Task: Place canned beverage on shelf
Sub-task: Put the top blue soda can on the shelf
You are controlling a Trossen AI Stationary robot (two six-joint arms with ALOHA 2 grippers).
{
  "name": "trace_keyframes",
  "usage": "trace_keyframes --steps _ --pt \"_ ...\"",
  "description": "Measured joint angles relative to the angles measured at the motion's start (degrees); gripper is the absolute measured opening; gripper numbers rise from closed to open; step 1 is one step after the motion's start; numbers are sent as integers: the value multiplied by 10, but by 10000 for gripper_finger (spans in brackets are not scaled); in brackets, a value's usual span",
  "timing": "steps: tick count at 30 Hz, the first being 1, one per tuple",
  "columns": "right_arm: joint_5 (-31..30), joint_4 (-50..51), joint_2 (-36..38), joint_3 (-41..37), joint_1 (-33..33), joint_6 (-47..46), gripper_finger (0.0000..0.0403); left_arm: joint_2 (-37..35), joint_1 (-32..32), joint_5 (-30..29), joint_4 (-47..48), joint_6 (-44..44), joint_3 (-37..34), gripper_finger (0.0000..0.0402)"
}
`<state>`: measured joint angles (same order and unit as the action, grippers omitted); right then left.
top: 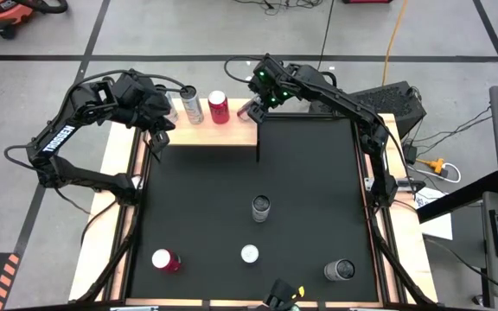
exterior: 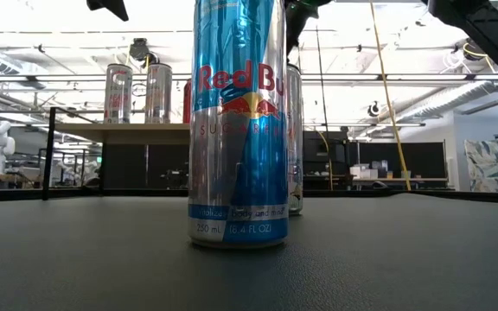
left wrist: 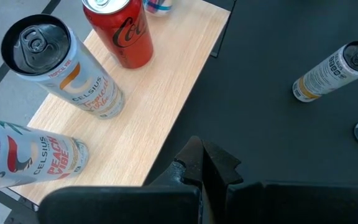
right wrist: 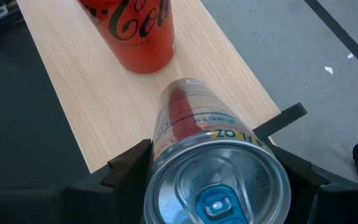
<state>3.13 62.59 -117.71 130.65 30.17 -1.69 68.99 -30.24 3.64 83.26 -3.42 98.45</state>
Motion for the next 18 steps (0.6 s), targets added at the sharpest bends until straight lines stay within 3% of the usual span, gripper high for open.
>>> trace_keyframes --steps 18 --pt "-1 27 16 0 5 9 238 0 0 -8 0 0 0 1"
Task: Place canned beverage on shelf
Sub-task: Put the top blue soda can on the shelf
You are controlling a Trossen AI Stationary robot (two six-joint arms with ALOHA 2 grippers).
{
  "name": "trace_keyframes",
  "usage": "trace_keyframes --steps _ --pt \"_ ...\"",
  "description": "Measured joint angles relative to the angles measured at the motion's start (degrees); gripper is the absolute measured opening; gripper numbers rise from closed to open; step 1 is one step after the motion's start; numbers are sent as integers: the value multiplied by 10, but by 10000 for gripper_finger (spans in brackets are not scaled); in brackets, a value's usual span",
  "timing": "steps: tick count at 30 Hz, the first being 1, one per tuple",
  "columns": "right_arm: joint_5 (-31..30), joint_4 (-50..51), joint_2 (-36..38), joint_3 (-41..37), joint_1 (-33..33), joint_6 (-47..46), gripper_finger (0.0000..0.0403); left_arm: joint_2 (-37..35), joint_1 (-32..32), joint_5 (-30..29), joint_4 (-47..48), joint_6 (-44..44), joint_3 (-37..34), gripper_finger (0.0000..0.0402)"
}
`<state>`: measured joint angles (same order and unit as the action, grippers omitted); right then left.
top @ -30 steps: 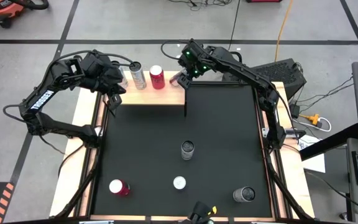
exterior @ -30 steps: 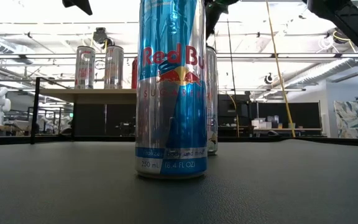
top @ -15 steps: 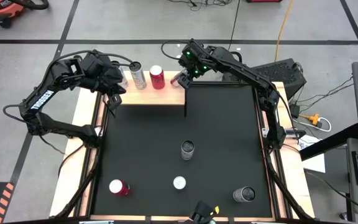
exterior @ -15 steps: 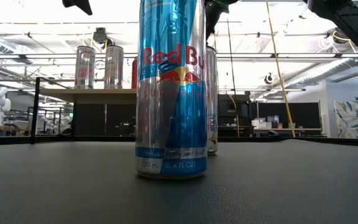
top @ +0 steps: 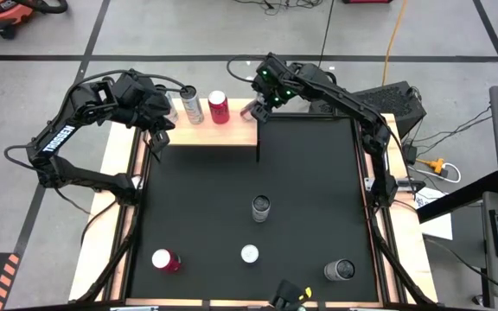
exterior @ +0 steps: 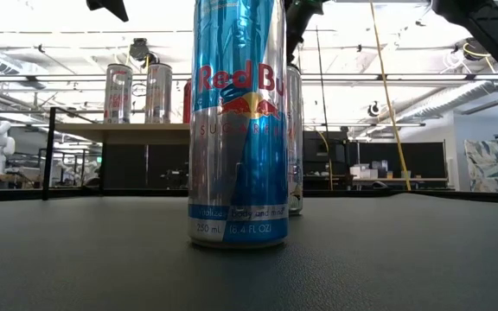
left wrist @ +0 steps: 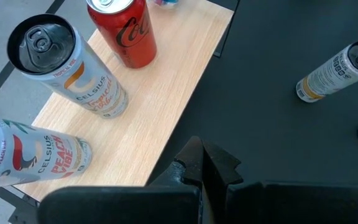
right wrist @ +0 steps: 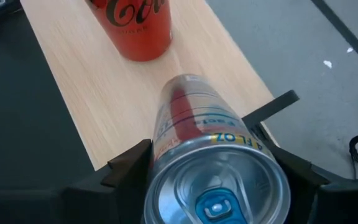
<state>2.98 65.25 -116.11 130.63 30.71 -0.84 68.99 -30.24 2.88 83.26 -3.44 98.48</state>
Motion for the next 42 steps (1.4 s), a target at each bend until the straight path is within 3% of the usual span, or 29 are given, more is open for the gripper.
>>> trace_keyframes --steps 7,18,42 --pt "-1 2 14 0 4 -3 241 0 0 -1 0 0 0 1" --pt "-1 -10 13 0 4 0 294 0 0 -2 0 1 0 1" --pt "3 1 13 0 -30 49 294 0 0 4 2 2 0 1"
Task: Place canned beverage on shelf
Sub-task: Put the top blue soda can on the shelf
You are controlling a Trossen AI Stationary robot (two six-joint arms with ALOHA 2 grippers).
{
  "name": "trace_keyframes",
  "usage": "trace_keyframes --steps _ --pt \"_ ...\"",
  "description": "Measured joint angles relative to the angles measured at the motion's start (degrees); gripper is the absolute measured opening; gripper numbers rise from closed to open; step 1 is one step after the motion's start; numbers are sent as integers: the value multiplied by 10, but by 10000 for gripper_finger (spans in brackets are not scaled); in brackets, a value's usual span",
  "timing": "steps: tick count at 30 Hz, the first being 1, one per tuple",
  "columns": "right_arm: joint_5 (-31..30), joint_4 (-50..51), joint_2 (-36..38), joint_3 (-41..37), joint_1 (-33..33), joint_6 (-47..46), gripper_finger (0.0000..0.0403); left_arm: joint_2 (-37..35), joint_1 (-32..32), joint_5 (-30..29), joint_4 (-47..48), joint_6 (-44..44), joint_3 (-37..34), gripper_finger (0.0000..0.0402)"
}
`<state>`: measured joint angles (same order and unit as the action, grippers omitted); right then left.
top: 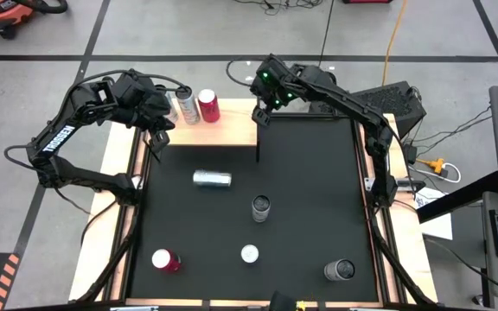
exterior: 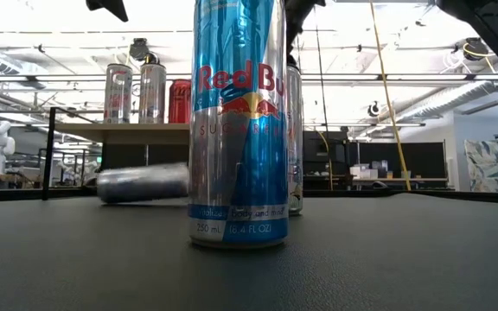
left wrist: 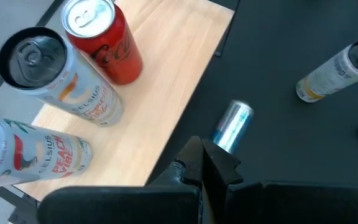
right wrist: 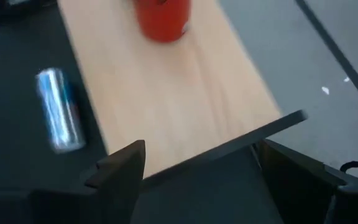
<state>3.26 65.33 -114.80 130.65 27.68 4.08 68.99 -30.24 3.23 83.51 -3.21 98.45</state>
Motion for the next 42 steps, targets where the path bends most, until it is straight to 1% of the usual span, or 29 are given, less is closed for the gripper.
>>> trace_keyframes --steps 5,10,11,14,16,17,20,24,26,27,29,31,33,35,39,42 --pt "0 46 0 0 -24 7 284 0 10 26 2 14 -19 1" --pt "4 62 0 0 -53 12 276 0 45 29 -1 33 -78 1" --pt "17 65 0 0 -60 12 275 0 52 29 -1 33 -94 1" --pt "93 68 0 0 -85 11 274 0 70 30 -3 32 -140 1" --pt "124 65 0 0 -107 10 274 0 79 39 -4 43 -166 1" --pt "133 65 0 0 -120 9 274 0 84 44 -5 44 -177 1" --pt "135 66 -1 0 -165 8 273 0 97 50 -4 43 -201 1" --pt "136 62 -2 0 -229 15 258 0 101 43 -7 39 -207 1" --pt "133 51 -5 0 -257 15 245 0 101 43 -7 43 -207 1" --pt "122 50 -7 0 -269 14 238 0 101 52 -7 45 -207 1" --pt "74 52 -7 -1 -285 14 224 -1 108 98 -16 61 -210 1" --pt "23 52 -7 0 -292 11 212 -1 128 146 -58 88 -222 1" --pt "-4 53 -7 0 -289 8 203 -1 161 163 -94 103 -234 1" --pt "-4 58 -7 0 -282 7 198 2 195 150 -109 103 -242 1" --pt "-4 81 -7 0 -262 7 195 18 257 90 -136 132 -258 1" --pt "-4 89 -7 0 -246 -2 194 25 297 87 -162 157 -271 1"
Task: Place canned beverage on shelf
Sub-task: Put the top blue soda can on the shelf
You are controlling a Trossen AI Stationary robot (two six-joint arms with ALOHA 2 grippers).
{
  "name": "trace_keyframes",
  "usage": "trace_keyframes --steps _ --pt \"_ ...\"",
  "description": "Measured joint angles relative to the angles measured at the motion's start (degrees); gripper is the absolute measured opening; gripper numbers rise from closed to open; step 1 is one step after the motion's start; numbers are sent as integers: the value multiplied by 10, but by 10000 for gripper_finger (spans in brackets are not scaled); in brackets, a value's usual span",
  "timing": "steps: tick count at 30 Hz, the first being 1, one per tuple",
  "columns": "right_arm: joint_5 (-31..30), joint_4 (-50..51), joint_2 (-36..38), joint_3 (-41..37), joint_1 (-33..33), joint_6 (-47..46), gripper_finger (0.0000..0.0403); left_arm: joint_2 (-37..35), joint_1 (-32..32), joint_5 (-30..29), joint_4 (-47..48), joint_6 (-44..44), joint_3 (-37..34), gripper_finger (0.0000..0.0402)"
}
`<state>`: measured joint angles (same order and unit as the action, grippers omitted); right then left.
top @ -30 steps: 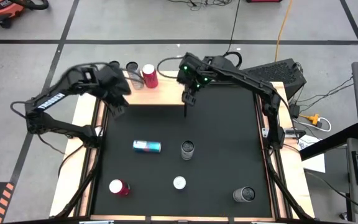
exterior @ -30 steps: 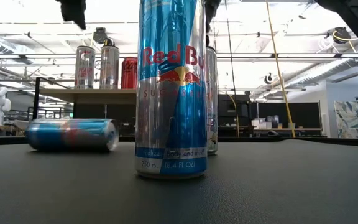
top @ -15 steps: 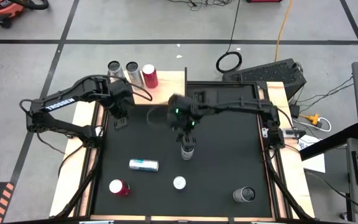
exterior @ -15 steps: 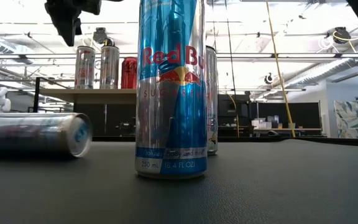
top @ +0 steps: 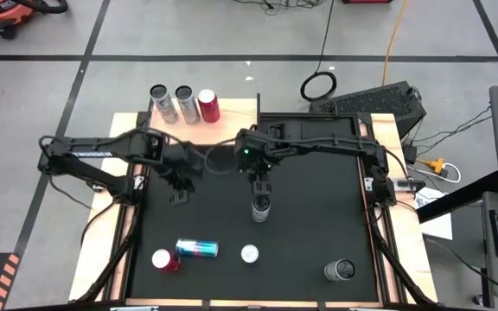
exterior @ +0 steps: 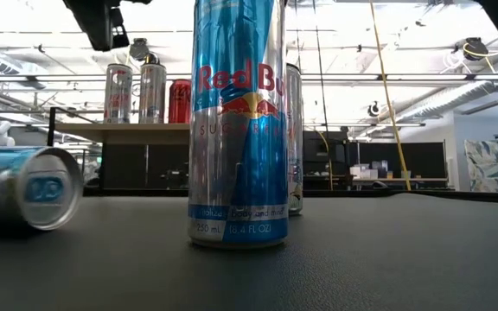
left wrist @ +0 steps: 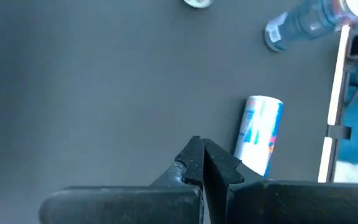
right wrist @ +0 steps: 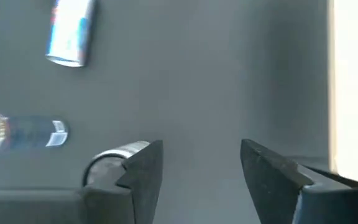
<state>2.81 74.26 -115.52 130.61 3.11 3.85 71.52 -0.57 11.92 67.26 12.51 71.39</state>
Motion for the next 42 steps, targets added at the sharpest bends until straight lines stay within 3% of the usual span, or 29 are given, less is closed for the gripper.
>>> trace_keyframes --steps 8,20,32,42 --pt "-1 53 11 0 29 -2 194 48 80 -16 -14 65 -8 1" --pt "-1 131 26 0 36 -16 194 100 148 -17 -73 112 -8 1" --pt "-1 135 43 0 36 -9 194 105 168 -18 -107 112 -8 1" --pt "-46 137 43 0 37 -1 194 108 168 -19 -110 106 -8 1"
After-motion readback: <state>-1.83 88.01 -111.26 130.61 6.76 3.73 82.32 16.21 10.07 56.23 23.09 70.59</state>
